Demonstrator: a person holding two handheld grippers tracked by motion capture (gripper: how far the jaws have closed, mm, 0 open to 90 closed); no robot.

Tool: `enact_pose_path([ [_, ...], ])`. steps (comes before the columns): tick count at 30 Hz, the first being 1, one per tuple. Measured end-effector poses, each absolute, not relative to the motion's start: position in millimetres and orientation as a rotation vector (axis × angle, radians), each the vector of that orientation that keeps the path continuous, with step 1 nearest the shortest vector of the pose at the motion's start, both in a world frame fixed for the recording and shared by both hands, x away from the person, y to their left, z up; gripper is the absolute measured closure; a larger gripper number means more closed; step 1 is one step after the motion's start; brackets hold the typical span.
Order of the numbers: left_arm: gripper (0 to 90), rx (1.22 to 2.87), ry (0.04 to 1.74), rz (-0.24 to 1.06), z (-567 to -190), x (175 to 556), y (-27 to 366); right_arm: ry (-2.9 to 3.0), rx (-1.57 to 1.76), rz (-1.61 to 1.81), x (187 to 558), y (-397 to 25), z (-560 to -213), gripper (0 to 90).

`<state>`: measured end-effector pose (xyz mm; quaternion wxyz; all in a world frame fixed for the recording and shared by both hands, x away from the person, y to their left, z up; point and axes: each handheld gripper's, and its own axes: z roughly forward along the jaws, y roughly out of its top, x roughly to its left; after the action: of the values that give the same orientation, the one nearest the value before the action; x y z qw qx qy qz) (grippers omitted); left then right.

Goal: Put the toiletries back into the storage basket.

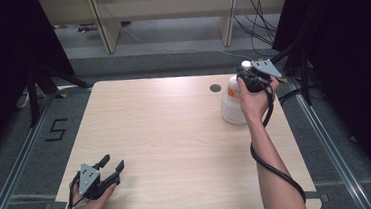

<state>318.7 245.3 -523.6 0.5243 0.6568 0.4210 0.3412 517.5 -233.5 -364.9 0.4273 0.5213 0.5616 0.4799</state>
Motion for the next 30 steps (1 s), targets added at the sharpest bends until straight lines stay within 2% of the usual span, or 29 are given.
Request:
enact_pose_path([
  [6, 41.2, 1.572, 1.004, 0.819, -523.6, 318.7, 245.0, 1.404, 1.316, 1.192, 516.1, -233.6, -364.9, 58.8],
  [22, 41.0, 1.571, 1.008, 0.814, -523.6, 318.6, 245.2, 1.454, 1.357, 1.143, 506.5, -234.7, -367.6, 29.6],
  [30, 41.0, 1.573, 1.005, 0.817, -523.6, 318.6, 244.9, 1.486, 1.337, 1.116, 497.4, -236.1, -364.3, 25.1],
])
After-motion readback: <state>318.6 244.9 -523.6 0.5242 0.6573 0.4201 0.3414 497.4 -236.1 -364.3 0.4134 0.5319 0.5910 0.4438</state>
